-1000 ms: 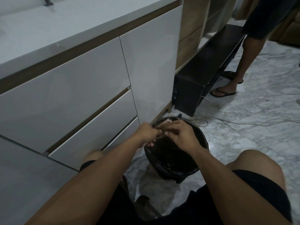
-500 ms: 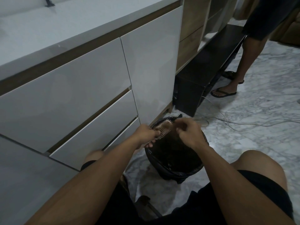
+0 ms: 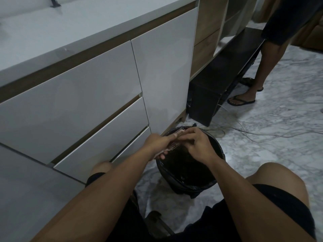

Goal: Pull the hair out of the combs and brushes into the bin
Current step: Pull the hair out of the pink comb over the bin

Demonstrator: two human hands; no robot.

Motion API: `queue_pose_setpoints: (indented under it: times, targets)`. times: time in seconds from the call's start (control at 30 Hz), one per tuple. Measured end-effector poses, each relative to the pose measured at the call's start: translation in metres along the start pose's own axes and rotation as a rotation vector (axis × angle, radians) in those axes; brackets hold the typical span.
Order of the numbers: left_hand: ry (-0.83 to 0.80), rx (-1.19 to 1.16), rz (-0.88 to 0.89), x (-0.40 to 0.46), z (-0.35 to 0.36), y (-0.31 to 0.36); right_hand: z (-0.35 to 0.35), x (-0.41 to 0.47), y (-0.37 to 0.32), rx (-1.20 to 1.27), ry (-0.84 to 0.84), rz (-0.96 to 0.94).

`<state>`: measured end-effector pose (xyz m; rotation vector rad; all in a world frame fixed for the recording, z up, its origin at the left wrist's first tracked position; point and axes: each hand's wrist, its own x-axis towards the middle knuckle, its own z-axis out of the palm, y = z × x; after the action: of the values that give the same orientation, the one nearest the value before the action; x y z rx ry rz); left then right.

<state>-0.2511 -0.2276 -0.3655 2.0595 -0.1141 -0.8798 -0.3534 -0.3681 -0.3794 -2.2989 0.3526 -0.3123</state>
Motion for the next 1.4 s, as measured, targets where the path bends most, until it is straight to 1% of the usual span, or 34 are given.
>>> queue_pose_setpoints:
  times: [0.13, 0.27, 0.37, 0.4, 0.47, 0.57, 0.63, 0.7, 0.77, 0.9, 1.03, 1.13, 1.27, 1.4]
  targets:
    - [0.046, -0.003, 0.018, 0.003, 0.001, -0.004, -0.007, -0.002, -0.006, 0.022, 0.056, 0.012]
    - [0.099, 0.048, 0.026, 0.003, -0.006, -0.005, -0.013, 0.000, -0.002, 0.083, 0.186, 0.201]
    - [0.124, 0.084, 0.052, 0.002, -0.009, -0.004, -0.013, 0.000, -0.003, 0.104, 0.258, 0.277]
    - [0.132, 0.083, 0.063, 0.002, -0.008, -0.004, -0.012, 0.000, -0.003, 0.103, 0.247, 0.286]
    - [0.158, 0.075, 0.081, 0.002, -0.005, -0.002, -0.011, 0.000, -0.003, 0.112, 0.165, 0.282]
    - [0.185, 0.088, 0.109, 0.003, 0.002, 0.002, -0.008, -0.002, -0.005, 0.193, 0.027, 0.240]
    - [0.190, 0.104, 0.129, 0.002, 0.005, 0.005, -0.005, -0.003, -0.008, 0.190, -0.014, 0.198]
    - [0.190, 0.117, 0.135, 0.001, 0.006, 0.006, -0.002, -0.004, -0.009, 0.150, 0.027, 0.152]
    - [0.197, 0.104, 0.135, 0.001, 0.006, 0.004, -0.003, -0.004, -0.007, 0.112, 0.124, 0.143]
    - [0.226, 0.115, 0.113, 0.002, 0.000, 0.000, -0.011, -0.002, -0.003, 0.092, 0.184, 0.295]
    - [0.249, 0.107, 0.114, 0.002, 0.000, -0.002, -0.011, 0.001, -0.002, 0.067, 0.233, 0.357]
    - [0.270, 0.112, 0.116, 0.000, 0.004, 0.001, -0.010, -0.001, 0.000, -0.011, 0.204, 0.337]
    - [0.236, 0.148, 0.126, 0.001, 0.005, 0.005, -0.005, -0.002, 0.001, -0.182, 0.154, 0.206]
    - [0.223, 0.172, 0.140, 0.002, 0.006, 0.008, 0.001, -0.002, -0.002, -0.202, 0.125, 0.103]
